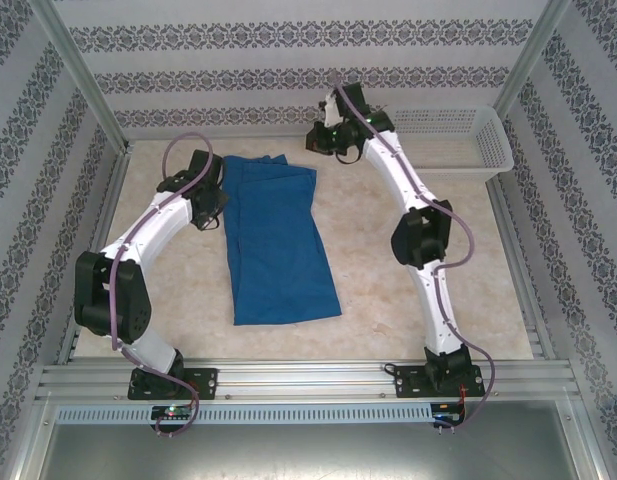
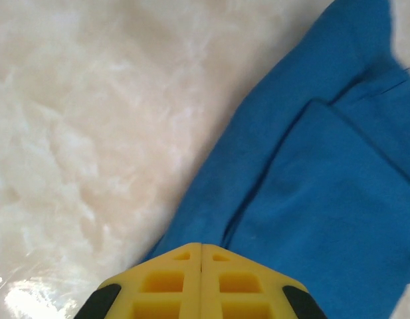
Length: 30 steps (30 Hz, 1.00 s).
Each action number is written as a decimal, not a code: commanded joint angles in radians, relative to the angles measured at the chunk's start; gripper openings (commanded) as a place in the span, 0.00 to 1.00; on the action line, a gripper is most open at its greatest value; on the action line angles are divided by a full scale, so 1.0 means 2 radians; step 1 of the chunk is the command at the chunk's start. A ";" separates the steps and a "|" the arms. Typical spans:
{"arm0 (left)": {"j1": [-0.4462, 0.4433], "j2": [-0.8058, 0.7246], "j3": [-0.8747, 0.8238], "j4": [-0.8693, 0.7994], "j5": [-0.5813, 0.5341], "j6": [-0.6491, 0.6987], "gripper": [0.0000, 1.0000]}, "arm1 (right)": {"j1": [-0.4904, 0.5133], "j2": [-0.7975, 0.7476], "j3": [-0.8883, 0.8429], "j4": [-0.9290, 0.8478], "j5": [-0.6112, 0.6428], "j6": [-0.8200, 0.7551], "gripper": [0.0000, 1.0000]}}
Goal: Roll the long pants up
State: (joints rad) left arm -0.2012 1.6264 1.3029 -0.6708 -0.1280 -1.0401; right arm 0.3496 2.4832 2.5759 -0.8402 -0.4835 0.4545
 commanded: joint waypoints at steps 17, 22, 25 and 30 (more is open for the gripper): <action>-0.018 0.042 -0.005 0.035 0.029 -0.008 0.00 | -0.019 0.178 0.037 0.136 -0.049 0.144 0.00; -0.041 0.053 -0.019 0.055 0.039 -0.018 0.00 | -0.045 0.206 0.059 0.163 -0.053 0.181 0.00; -0.047 0.063 -0.006 0.062 0.041 -0.005 0.00 | -0.047 0.171 0.052 0.121 -0.051 0.134 0.00; -0.043 0.111 0.081 0.046 0.010 0.062 0.00 | -0.038 0.010 -0.083 0.090 -0.037 0.038 0.55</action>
State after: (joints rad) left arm -0.2924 1.8027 1.3594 -0.5892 -0.0628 -1.0145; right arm 0.2626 2.7193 2.5000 -0.6029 -0.5976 0.6628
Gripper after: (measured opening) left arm 0.047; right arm 0.491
